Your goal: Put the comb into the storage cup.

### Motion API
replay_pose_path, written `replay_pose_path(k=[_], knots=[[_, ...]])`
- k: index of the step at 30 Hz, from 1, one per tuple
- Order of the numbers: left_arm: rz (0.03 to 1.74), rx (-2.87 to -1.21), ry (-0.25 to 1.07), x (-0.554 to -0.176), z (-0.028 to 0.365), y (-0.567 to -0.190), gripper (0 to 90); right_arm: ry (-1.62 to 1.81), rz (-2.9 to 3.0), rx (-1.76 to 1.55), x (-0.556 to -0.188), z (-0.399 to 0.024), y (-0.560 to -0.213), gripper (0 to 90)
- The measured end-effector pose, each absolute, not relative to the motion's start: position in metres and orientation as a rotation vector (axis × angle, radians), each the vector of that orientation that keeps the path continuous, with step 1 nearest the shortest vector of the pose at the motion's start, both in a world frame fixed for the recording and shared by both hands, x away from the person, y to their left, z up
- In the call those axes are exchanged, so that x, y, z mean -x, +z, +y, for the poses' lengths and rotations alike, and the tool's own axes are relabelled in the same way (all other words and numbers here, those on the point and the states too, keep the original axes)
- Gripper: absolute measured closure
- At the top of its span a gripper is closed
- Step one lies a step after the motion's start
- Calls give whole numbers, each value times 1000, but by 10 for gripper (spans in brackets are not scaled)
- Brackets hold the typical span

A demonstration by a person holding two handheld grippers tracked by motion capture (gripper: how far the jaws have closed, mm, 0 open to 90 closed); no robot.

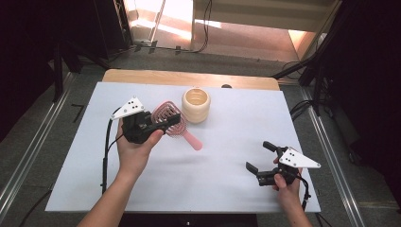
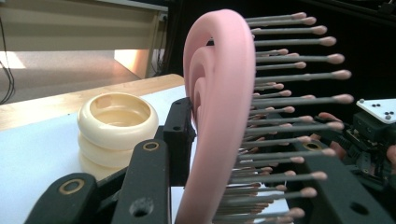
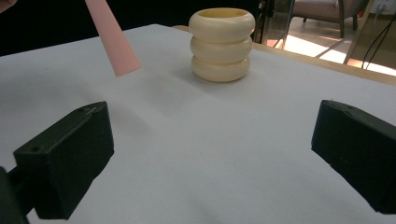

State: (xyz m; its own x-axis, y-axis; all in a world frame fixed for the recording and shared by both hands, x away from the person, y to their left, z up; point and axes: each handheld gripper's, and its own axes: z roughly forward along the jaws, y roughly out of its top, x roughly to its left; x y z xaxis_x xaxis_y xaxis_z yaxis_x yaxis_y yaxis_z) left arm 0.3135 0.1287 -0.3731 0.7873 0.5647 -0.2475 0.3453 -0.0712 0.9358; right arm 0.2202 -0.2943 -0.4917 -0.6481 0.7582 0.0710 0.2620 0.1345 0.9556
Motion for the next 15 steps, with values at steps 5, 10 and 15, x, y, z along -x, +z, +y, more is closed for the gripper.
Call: replay_pose_path(k=[5, 10, 15], knots=[[727, -1681, 206, -320, 129, -371, 636, 1523, 1982, -981, -218, -300, -494, 0], [733, -1675, 212, -324, 130, -368, 636, 1515, 1989, -987, -217, -303, -496, 0], [736, -1667, 217, -329, 134, -364, 637, 1511, 1988, -991, -215, -307, -498, 0]])
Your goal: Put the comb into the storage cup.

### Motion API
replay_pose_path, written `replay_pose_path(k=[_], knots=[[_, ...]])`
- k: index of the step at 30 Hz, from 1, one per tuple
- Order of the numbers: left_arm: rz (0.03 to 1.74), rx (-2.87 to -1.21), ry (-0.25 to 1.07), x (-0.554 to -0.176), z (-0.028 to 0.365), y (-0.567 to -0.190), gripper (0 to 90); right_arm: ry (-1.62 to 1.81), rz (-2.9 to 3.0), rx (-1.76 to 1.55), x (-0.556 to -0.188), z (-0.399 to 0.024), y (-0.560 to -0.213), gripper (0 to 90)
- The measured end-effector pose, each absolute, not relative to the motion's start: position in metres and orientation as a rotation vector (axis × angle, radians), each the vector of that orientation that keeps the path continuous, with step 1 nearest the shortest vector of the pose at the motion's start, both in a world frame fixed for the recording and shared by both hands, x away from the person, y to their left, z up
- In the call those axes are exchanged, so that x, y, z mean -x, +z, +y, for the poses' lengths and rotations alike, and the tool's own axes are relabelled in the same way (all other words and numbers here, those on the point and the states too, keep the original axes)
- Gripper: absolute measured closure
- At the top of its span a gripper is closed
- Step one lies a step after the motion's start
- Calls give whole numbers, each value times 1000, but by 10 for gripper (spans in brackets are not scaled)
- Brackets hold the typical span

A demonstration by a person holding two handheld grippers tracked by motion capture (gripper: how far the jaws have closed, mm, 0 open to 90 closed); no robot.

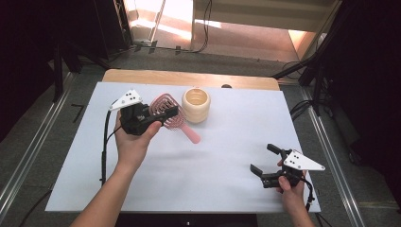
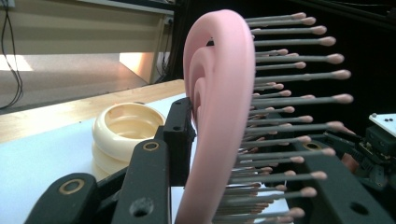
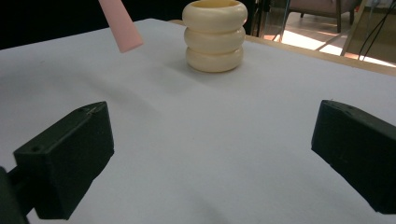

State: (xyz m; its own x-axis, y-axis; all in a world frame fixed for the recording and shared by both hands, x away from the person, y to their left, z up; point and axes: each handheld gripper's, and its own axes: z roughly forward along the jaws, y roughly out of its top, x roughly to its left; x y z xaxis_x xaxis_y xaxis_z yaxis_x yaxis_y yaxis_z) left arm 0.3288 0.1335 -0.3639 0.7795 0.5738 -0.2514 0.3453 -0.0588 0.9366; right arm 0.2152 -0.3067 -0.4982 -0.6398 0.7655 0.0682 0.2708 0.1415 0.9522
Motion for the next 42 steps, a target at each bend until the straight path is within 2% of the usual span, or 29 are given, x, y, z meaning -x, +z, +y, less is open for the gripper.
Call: replay_pose_path(k=[42], knots=[[763, -1637, 249, -369, 127, -348, 637, 1507, 1975, -1029, -209, -327, -506, 0]])
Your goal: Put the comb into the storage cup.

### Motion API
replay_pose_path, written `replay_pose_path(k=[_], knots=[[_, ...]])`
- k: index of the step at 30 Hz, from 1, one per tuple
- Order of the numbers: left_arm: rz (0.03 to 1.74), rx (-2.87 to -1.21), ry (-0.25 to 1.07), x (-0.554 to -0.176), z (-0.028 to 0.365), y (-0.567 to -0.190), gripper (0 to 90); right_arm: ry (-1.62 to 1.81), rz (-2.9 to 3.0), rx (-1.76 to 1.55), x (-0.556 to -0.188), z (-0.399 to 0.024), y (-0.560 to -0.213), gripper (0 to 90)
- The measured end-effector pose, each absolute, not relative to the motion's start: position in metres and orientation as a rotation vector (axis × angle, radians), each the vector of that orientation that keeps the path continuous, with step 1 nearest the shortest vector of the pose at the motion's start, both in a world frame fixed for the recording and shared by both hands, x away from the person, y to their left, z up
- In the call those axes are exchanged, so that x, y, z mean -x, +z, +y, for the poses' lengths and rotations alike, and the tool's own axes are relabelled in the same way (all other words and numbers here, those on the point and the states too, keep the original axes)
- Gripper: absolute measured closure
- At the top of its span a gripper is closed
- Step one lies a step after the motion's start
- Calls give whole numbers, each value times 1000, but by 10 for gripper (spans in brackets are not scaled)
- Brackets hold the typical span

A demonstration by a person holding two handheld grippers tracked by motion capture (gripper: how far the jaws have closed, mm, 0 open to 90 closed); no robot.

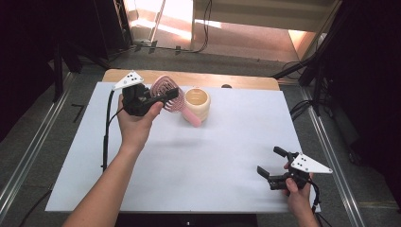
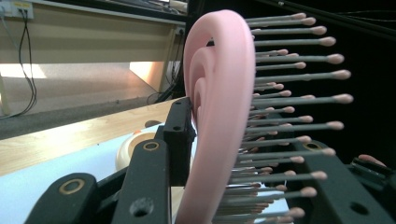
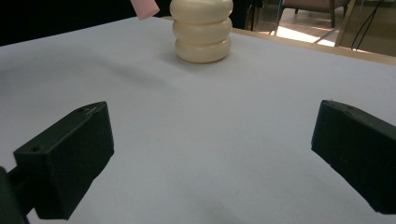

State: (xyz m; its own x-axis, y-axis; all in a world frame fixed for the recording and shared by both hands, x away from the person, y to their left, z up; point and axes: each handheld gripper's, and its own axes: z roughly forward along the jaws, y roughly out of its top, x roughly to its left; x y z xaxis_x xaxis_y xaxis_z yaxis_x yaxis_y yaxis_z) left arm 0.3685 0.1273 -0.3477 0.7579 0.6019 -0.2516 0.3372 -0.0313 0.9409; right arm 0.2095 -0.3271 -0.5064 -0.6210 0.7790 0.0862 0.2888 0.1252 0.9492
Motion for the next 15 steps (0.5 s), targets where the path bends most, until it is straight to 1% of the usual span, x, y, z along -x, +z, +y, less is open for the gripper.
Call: replay_pose_path(k=[15], knots=[[761, -1620, 256, -379, 124, -337, 637, 1509, 1976, -1034, -209, -328, -507, 0]])
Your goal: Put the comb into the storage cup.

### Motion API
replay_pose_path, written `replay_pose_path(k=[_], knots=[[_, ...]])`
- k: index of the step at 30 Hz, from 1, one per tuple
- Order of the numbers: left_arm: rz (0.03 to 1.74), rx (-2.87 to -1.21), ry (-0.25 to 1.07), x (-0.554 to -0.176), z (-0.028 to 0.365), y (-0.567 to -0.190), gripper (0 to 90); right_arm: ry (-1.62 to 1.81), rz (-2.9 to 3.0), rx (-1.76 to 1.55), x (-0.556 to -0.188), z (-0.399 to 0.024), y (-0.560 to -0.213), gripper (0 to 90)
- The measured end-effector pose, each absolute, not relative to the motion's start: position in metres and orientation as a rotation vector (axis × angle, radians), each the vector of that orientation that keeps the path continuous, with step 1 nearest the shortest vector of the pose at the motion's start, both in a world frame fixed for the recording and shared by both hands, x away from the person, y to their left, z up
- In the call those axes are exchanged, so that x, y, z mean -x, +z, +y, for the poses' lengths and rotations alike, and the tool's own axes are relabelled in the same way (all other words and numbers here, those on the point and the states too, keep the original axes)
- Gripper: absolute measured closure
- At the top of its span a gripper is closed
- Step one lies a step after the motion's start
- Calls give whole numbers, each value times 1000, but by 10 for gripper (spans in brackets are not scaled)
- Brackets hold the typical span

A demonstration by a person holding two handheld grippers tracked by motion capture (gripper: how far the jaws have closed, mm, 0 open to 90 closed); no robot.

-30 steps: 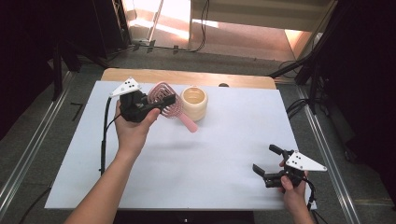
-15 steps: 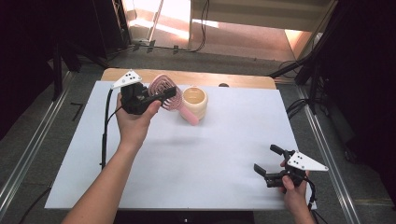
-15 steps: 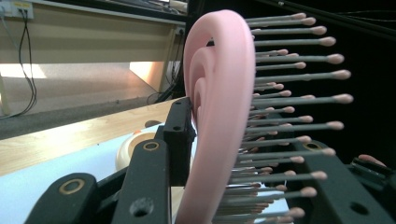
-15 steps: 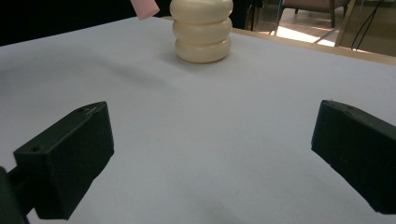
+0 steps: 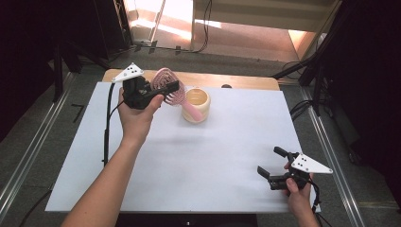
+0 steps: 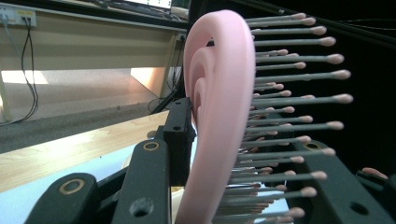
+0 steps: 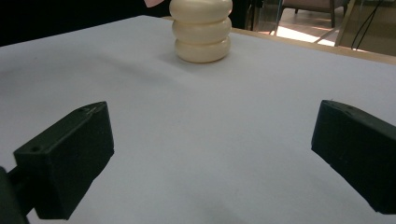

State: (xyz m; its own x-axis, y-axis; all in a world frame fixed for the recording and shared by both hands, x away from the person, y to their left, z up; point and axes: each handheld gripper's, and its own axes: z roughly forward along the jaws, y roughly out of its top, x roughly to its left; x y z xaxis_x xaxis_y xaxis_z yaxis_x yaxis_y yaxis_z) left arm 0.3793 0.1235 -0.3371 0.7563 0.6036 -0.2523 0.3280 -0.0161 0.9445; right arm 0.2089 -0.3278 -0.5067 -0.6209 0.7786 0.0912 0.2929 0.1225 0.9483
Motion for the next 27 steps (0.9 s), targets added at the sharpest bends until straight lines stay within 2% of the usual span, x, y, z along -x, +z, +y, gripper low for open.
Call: replay_pose_path(k=[27], knots=[[794, -1598, 266, -402, 123, -333, 637, 1516, 1980, -1026, -208, -327, -507, 0]])
